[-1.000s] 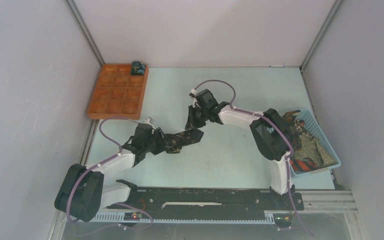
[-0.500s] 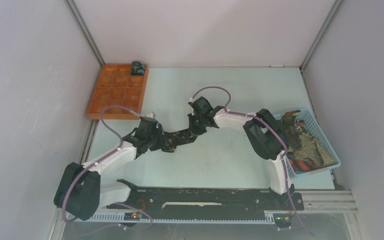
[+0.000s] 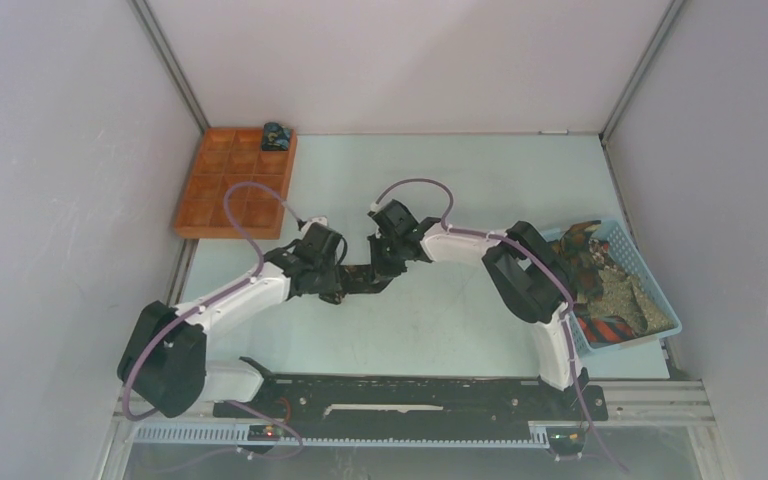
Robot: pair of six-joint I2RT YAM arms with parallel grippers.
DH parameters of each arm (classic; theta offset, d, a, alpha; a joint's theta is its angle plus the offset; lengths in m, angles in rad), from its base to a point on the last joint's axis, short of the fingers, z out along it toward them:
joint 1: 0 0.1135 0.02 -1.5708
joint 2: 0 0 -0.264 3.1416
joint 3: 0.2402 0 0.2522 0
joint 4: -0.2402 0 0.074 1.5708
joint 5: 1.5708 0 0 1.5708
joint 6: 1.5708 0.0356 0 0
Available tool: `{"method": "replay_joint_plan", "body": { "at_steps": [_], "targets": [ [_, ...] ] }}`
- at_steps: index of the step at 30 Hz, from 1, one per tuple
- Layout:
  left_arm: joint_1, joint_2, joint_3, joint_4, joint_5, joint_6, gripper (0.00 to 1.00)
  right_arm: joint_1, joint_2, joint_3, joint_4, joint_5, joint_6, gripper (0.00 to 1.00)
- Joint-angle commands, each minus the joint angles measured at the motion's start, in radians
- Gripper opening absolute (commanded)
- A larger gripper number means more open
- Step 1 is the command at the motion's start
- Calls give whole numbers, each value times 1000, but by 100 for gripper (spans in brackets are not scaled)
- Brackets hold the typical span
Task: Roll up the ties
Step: Roll the tie at the center of the board.
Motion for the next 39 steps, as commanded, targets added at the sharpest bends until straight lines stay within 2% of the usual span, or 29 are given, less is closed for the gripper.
{"method": "replay_joint_plan", "body": {
  "at_steps": [1,9,24,35,39],
  "targets": [
    [-29,16,57,-80,-113,18,44,27,1,-22,-83,-9,9,5],
    [-77,58,105,-135,-225,35,43,32,-32,-43,-77,-52,13,5],
    [-200,228,253,-291,-507,15,41,-124,-222,-200,-22,-49,0,5],
    [-297,474,413,-478,-742,-26,41,-203,-292,-292,16,-67,-10,5],
    [-319,563,445,-506,-781,-40,41,-217,-309,-314,25,-73,-13,5]
  ]
}}
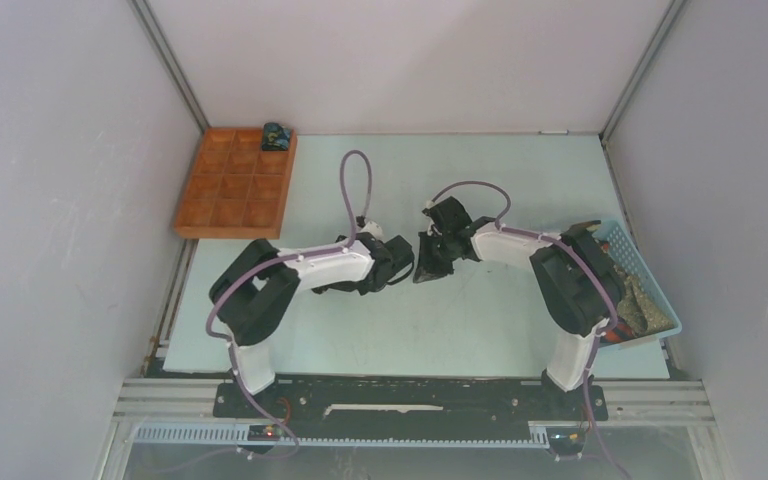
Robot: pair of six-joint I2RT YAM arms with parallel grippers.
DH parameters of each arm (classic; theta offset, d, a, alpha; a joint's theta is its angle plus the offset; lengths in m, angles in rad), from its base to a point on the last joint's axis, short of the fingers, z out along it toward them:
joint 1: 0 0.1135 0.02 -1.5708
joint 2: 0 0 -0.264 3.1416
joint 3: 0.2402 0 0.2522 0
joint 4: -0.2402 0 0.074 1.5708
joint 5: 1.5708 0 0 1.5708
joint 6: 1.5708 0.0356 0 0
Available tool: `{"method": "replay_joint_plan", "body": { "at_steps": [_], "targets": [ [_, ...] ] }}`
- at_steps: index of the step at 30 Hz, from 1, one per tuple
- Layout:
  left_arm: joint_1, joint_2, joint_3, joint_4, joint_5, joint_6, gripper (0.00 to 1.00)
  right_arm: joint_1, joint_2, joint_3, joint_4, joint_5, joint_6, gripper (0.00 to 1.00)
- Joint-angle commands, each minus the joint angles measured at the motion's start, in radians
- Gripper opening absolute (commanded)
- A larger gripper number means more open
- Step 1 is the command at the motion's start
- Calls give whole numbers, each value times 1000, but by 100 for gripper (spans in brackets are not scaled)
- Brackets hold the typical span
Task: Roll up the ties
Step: Roll the tie at the center of the board.
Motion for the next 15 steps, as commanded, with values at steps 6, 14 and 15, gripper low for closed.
{"method": "replay_joint_plan", "body": {
  "at_steps": [6,14,15],
  "targets": [
    [-36,121,73,-70,-129,-39,41,-33,-77,-34,44,-17,-16,4],
    [-64,174,102,-74,-93,-57,42,-42,-101,-43,41,-20,-19,4],
    [-68,181,107,-74,-87,-60,42,-42,-104,-43,38,-20,-20,4]
  ]
}}
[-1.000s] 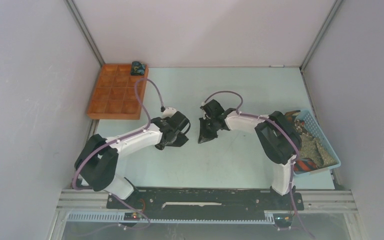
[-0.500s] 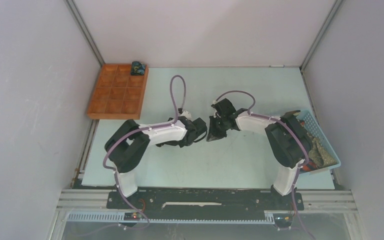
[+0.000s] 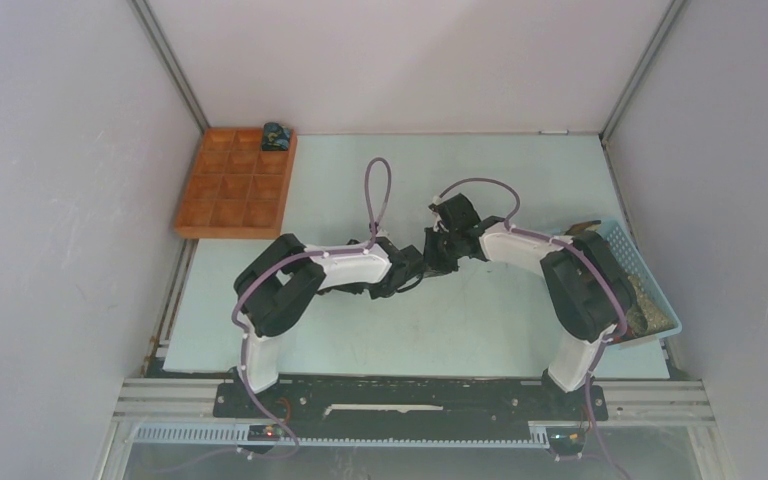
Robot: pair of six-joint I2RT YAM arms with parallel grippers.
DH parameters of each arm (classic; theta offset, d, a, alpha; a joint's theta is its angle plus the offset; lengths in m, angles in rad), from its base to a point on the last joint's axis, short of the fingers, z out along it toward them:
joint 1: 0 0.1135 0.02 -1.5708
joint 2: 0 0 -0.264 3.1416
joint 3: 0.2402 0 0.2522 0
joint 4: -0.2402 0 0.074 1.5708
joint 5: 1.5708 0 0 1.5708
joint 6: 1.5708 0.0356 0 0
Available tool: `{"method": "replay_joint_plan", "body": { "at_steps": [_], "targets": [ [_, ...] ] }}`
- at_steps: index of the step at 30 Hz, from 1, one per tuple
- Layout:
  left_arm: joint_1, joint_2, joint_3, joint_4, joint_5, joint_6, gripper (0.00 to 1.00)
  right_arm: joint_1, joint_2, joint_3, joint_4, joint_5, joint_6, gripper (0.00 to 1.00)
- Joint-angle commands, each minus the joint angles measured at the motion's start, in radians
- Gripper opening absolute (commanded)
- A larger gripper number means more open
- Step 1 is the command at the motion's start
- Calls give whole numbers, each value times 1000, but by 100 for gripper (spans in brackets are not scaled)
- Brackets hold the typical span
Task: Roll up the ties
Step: Roll the tie at the center of the board.
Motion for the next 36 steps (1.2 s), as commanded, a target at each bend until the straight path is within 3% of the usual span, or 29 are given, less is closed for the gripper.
{"method": "replay_joint_plan", "body": {
  "at_steps": [1,14,29,33,36],
  "targets": [
    [-26,34,41,2,-8,-53,43,-5,-53,-4,19,-10,-16,4],
    [-66,43,90,22,89,-16,56,-13,-106,-10,-16,15,-20,4],
    [-67,-159,88,36,185,29,85,-45,-147,7,-20,32,-22,4],
    [-67,-256,75,42,215,24,87,-44,-126,58,-37,36,-24,4],
    [-65,-340,33,59,259,17,82,-32,-92,123,-59,37,-30,4]
  ]
}}
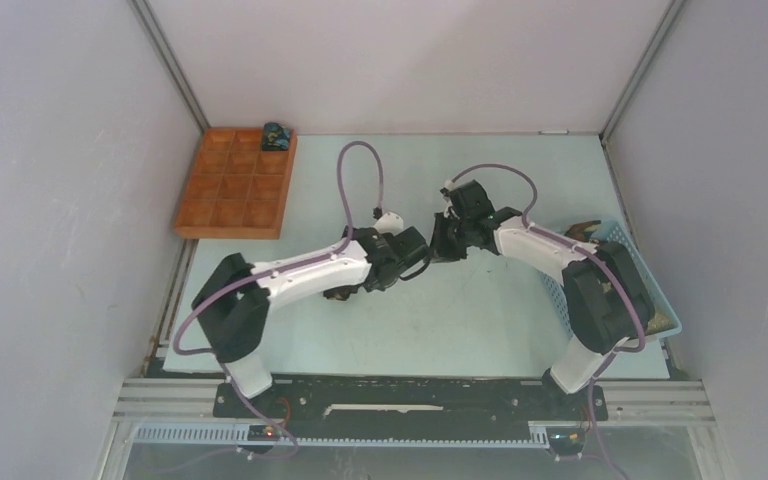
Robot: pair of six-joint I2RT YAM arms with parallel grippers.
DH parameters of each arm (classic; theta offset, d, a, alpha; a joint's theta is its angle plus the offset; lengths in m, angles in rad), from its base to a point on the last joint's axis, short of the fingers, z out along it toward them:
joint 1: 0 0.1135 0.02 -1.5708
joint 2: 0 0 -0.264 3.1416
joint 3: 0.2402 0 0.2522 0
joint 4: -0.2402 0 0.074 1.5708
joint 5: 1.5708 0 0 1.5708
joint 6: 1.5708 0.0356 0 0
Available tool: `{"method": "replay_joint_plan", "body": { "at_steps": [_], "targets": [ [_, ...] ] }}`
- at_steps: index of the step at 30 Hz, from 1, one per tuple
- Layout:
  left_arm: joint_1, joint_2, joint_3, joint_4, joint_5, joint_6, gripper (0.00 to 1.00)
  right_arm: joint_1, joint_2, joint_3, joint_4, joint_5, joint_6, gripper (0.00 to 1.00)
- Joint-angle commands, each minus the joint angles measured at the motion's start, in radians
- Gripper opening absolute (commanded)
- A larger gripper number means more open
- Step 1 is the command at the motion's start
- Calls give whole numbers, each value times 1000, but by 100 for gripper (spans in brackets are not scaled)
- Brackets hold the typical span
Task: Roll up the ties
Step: Roll the tie at the center of the board.
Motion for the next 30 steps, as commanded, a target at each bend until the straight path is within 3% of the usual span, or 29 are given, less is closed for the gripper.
{"method": "replay_joint_plan", "body": {
  "at_steps": [1,7,13,21,30],
  "targets": [
    [-2,-159,-51,30,50,-14,80,16,27,133,-16,14,-27,4],
    [-1,-338,-208,70,58,-120,49,43,165,301,-50,-6,-37,5],
    [11,-500,-397,155,110,-186,31,82,343,533,-106,-60,-50,4],
    [116,-700,-649,380,291,-217,25,149,561,792,-197,-104,-47,5],
    [284,-747,-831,617,482,-243,2,212,789,1066,-295,-131,-48,5]
  ]
}}
